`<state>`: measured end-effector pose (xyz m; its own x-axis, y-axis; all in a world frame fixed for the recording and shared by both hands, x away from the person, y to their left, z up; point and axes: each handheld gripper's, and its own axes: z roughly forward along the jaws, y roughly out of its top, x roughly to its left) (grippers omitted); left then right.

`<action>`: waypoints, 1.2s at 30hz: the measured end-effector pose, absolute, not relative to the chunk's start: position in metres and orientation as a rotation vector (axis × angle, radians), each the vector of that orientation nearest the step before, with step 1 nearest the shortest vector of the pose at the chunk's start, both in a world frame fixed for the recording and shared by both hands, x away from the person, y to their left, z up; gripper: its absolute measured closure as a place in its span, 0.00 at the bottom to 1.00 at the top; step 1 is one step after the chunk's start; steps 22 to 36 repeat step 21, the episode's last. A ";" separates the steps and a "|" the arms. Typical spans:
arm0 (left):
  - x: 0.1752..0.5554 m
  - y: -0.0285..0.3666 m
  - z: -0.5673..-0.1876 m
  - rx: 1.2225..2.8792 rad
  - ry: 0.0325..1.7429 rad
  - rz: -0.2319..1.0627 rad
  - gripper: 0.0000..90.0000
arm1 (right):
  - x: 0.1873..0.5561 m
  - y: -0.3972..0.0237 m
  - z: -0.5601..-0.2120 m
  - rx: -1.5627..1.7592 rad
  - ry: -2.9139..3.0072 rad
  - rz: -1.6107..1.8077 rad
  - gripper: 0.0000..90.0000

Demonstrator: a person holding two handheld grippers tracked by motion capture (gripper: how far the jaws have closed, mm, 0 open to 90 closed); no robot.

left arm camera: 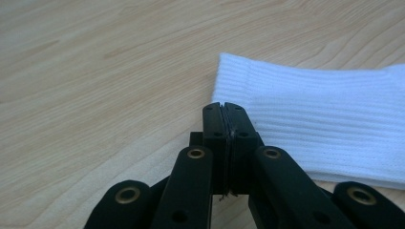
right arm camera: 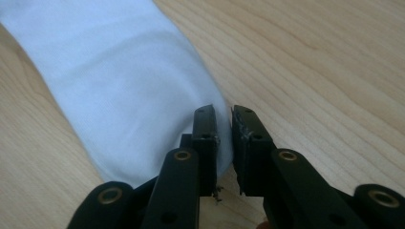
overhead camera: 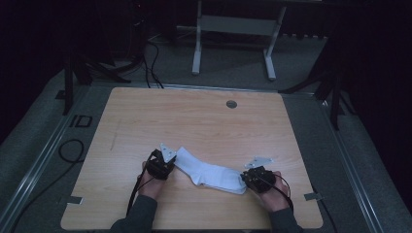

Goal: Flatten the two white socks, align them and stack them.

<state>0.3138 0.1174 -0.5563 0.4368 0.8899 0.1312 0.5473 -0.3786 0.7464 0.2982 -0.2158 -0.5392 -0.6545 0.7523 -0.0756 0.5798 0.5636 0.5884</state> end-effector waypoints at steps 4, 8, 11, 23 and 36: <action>0.310 0.119 -0.554 2.074 1.236 0.668 0.98 | 0.302 -0.218 -0.543 1.108 2.477 0.755 0.87; 0.302 0.122 -0.552 2.071 1.256 0.632 0.97 | 0.306 -0.221 -0.544 1.131 2.453 0.762 0.82; 0.299 0.127 -0.549 2.036 1.252 0.615 0.84 | 0.307 -0.223 -0.541 1.141 2.424 0.790 0.73; 0.299 0.142 -0.539 1.921 1.277 0.575 0.74 | 0.308 -0.238 -0.527 1.177 2.344 0.930 0.62; 0.299 0.142 -0.539 1.921 1.277 0.575 0.74 | 0.308 -0.238 -0.527 1.177 2.344 0.930 0.62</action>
